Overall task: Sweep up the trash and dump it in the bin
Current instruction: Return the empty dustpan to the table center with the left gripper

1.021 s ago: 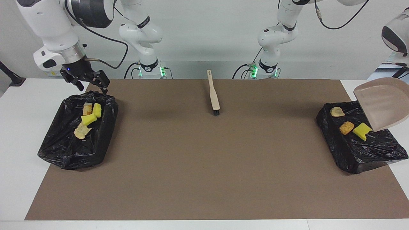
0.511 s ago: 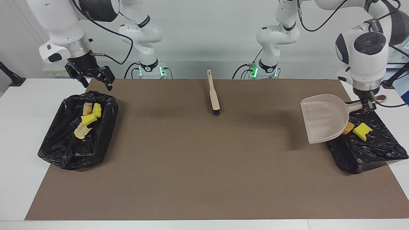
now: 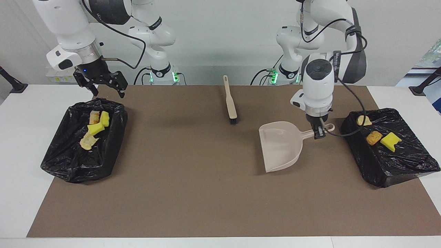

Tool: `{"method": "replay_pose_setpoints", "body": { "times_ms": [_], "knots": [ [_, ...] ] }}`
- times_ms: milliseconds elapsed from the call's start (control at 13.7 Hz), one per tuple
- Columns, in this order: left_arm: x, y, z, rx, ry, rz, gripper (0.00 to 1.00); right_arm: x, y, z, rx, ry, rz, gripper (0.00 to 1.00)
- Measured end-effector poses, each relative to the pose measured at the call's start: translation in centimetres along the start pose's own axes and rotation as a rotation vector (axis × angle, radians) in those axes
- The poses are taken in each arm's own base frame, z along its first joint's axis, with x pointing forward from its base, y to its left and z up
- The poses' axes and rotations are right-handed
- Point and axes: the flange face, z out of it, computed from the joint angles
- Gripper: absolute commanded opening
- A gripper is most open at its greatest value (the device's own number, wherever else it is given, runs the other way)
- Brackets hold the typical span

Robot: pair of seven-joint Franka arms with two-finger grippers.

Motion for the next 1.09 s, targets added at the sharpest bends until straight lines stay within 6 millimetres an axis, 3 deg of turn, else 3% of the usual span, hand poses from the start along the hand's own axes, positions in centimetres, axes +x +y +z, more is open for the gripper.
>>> {"method": "replay_pose_setpoints", "body": {
  "times_ms": [219,584,948,1094],
  "knots": [
    [5.3,0.6,0.0,-0.054,0.085,-0.331,0.0,0.0,0.0,0.0,0.0,0.0,0.0,1.0],
    [10.6,2.0,-1.2,-0.144,0.171,-0.844,0.0,0.0,0.1,0.0,0.0,0.0,0.002,1.0],
    [13.3,2.6,-1.8,-0.256,0.193,-1.214,0.0,0.0,-0.2,0.0,0.0,0.001,-0.012,1.0],
    [14.6,3.3,-1.9,-0.267,0.186,-1.278,0.0,-0.1,-0.9,0.0,0.0,0.001,-0.026,1.0]
  ]
}}
